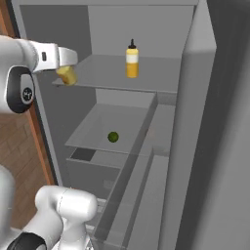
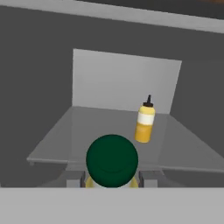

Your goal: Place the mustard and mustard from the counter to the top shelf of the fridge. If the existing items in the fridge are on the top shelf, move them to other shelves.

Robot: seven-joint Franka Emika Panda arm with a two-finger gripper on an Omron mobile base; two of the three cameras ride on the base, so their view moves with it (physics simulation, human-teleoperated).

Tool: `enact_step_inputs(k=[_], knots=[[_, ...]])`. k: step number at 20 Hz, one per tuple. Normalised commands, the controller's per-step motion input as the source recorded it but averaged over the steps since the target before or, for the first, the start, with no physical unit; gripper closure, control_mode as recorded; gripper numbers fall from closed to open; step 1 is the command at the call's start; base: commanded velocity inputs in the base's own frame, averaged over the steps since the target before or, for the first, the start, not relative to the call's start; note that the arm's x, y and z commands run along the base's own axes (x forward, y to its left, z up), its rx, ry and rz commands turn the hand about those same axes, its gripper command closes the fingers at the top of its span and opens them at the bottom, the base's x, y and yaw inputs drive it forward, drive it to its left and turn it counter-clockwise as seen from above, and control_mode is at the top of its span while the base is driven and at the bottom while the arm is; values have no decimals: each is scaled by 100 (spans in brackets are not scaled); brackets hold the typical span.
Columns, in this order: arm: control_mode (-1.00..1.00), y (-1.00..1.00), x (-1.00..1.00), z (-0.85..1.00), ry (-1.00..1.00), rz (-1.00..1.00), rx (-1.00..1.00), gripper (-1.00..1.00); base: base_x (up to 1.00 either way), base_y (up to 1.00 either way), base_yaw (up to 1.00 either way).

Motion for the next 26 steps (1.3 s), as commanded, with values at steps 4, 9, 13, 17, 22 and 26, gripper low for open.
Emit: enact_step_inputs(k=[4,9,13,17,22,26], knots=[[-100,0,82,-18,0,0,0,100,0,0,0],[-100,-7,65,-6,6,0,0,100,0,0,0],[-100,-10,49,-9,12,3,0,100,0,0,0],[-100,-21,40,-9,13,6,0,100,0,0,0],[-100,-25,27,-21,1,4,0,100,0,0,0],[-100,-21,13,-22,0,3,0,100,0,0,0]])
